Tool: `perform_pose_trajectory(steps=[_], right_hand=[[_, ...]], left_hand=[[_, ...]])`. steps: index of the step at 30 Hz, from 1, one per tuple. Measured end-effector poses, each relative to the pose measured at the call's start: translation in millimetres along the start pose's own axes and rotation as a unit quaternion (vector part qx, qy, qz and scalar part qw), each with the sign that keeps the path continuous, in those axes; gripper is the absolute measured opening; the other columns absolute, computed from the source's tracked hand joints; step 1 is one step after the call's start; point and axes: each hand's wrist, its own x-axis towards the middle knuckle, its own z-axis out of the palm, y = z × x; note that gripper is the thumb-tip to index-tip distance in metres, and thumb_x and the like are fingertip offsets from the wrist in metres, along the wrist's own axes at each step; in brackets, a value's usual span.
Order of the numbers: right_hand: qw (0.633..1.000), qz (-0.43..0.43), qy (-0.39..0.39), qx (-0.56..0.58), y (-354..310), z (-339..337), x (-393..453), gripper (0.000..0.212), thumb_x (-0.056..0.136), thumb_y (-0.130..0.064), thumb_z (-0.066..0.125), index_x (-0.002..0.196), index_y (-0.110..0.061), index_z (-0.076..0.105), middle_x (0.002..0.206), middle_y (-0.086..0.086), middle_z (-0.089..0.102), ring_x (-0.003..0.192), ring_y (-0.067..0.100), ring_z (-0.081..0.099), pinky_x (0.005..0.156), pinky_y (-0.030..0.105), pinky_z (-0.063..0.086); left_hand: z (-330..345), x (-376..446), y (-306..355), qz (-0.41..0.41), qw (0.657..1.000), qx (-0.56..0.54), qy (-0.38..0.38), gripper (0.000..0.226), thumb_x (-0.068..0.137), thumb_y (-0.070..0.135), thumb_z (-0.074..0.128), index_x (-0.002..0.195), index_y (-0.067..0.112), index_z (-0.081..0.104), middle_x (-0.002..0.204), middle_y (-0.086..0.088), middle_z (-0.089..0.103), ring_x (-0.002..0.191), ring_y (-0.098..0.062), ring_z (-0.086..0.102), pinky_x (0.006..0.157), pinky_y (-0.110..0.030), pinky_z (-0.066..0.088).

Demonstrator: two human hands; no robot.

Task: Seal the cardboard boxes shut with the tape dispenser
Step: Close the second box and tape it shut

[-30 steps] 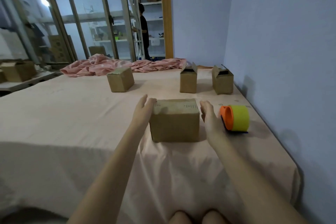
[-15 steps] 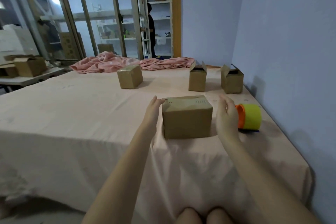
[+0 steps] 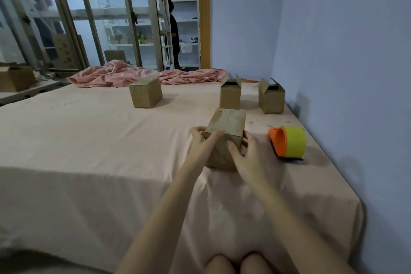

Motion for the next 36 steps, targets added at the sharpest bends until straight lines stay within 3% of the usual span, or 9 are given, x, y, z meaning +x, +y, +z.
perform_pose_trajectory(steps=[4,7,9,12,15,19,24,29,36], right_hand=[[1.0,-0.022,0.002,-0.012,13,-26,11,0.047,0.091,-0.03,0.059,0.135,-0.023,0.044,0.105,-0.026,0.05,0.085,-0.014,0.053,0.068,0.007,0.046],[0.998,-0.028,-0.028,-0.053,20,-39,18,0.046,0.093,-0.025,0.056,0.137,-0.023,0.042,0.113,-0.018,0.053,0.094,-0.01,0.052,0.069,0.002,0.042],[0.991,-0.065,0.003,-0.117,20,-47,18,0.046,0.093,-0.022,0.056,0.137,-0.018,0.044,0.129,-0.007,0.052,0.115,0.005,0.05,0.089,0.011,0.039],[0.938,-0.205,0.172,-0.222,20,-65,13,0.045,0.087,-0.012,0.061,0.13,-0.007,0.049,0.14,0.011,0.044,0.129,0.025,0.04,0.104,0.029,0.033],[0.926,-0.145,0.269,-0.223,34,-86,14,0.067,0.078,-0.021,0.07,0.134,-0.007,0.037,0.144,0.015,0.033,0.133,0.029,0.032,0.104,0.045,0.039],[0.985,0.045,0.127,-0.108,61,-99,15,0.088,0.068,-0.028,0.082,0.137,-0.014,0.029,0.124,0.002,0.05,0.117,0.024,0.048,0.088,0.038,0.049],[0.992,0.07,0.018,-0.104,79,-109,19,0.047,0.079,-0.009,0.07,0.12,-0.013,0.048,0.103,0.004,0.062,0.096,0.023,0.06,0.083,0.036,0.05],[0.995,0.001,0.042,-0.095,56,-120,22,0.038,0.08,0.006,0.066,0.115,0.001,0.053,0.102,0.009,0.062,0.083,0.006,0.057,0.064,0.0,0.04],[0.98,-0.079,0.172,0.065,-21,-133,17,0.017,0.087,-0.017,0.064,0.103,-0.009,0.063,0.09,-0.003,0.068,0.072,-0.001,0.063,0.059,0.006,0.046]], left_hand=[[15,-2,-6,0.087,0.991,0.066,-0.073,0.073,0.08,0.024,0.074,0.138,0.03,0.029,0.125,0.006,0.052,0.109,-0.004,0.054,0.079,-0.015,0.049],[28,-7,-7,0.129,0.984,0.108,-0.056,0.067,0.08,0.024,0.074,0.135,0.026,0.037,0.131,-0.003,0.048,0.115,-0.016,0.053,0.091,-0.03,0.051],[35,-7,-5,0.129,0.984,0.117,-0.047,0.07,0.078,0.025,0.076,0.136,0.024,0.036,0.132,-0.003,0.046,0.116,-0.018,0.052,0.094,-0.036,0.05],[36,-5,2,0.186,0.959,0.214,-0.008,0.081,0.075,0.036,0.077,0.141,0.03,0.031,0.137,0.006,0.036,0.121,-0.007,0.042,0.092,-0.015,0.04],[35,-1,13,0.297,0.895,0.331,-0.015,0.076,0.079,0.039,0.072,0.144,0.031,0.034,0.151,0.003,0.031,0.139,-0.012,0.025,0.106,-0.024,0.026],[42,1,16,0.346,0.822,0.448,-0.064,0.046,0.088,0.03,0.064,0.133,0.024,0.055,0.141,-0.001,0.049,0.134,-0.021,0.036,0.108,-0.028,0.02],[44,8,20,0.321,0.825,0.454,-0.096,0.045,0.089,0.029,0.063,0.133,0.027,0.053,0.143,0.001,0.047,0.137,-0.021,0.032,0.112,-0.032,0.018],[39,5,30,0.293,0.838,0.443,-0.128,0.061,0.087,0.037,0.063,0.142,0.032,0.037,0.149,0.0,0.039,0.143,-0.019,0.02,0.114,-0.035,0.015],[67,-28,38,0.36,0.813,0.446,-0.105,0.09,0.076,0.058,0.066,0.148,0.02,0.026,0.155,0.0,0.026,0.145,-0.015,0.012,0.118,-0.034,0.006]])
